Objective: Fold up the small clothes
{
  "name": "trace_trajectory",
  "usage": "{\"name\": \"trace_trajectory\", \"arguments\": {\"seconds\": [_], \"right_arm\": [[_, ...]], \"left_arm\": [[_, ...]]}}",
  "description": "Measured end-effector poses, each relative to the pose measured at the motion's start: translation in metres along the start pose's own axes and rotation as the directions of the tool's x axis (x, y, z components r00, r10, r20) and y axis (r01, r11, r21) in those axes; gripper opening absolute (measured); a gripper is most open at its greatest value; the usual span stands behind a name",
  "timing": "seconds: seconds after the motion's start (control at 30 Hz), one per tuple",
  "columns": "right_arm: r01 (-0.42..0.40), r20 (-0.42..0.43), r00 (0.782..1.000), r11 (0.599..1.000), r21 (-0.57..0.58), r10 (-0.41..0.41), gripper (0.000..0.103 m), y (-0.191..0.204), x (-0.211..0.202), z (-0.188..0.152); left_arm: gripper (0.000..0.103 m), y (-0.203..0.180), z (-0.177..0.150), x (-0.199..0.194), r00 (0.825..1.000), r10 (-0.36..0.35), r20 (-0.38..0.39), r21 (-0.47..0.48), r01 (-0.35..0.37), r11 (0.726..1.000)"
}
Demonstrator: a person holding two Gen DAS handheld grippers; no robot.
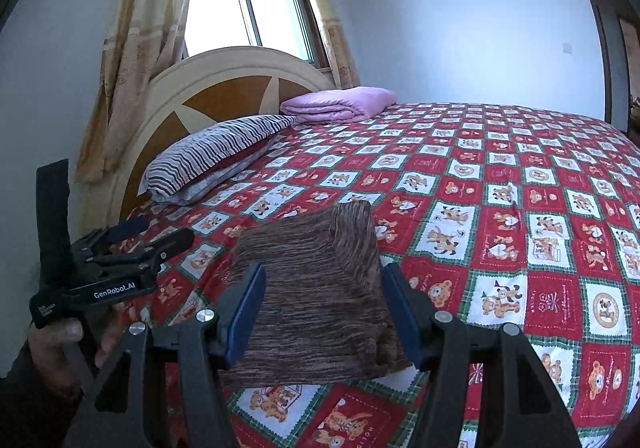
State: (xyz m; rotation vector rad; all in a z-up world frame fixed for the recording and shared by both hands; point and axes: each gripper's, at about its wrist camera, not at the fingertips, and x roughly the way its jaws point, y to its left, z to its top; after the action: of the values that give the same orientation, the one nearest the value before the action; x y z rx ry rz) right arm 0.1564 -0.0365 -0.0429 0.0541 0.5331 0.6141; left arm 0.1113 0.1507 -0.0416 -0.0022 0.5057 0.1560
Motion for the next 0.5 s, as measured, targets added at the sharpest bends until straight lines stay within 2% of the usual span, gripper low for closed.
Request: {"name": "trace_trajectory", "arguments": {"seconds": [0.5], "right_arm": [[-0.002,0.001,1.0,1.0,0.006,0.002,0.061,-0.001,-0.0008,-0.0019]], "left_arm": [[0.101,-0.001,-0.0003,0.0013,1.0,-0.002,-0.002,0.004,0.002,1.0]]}}
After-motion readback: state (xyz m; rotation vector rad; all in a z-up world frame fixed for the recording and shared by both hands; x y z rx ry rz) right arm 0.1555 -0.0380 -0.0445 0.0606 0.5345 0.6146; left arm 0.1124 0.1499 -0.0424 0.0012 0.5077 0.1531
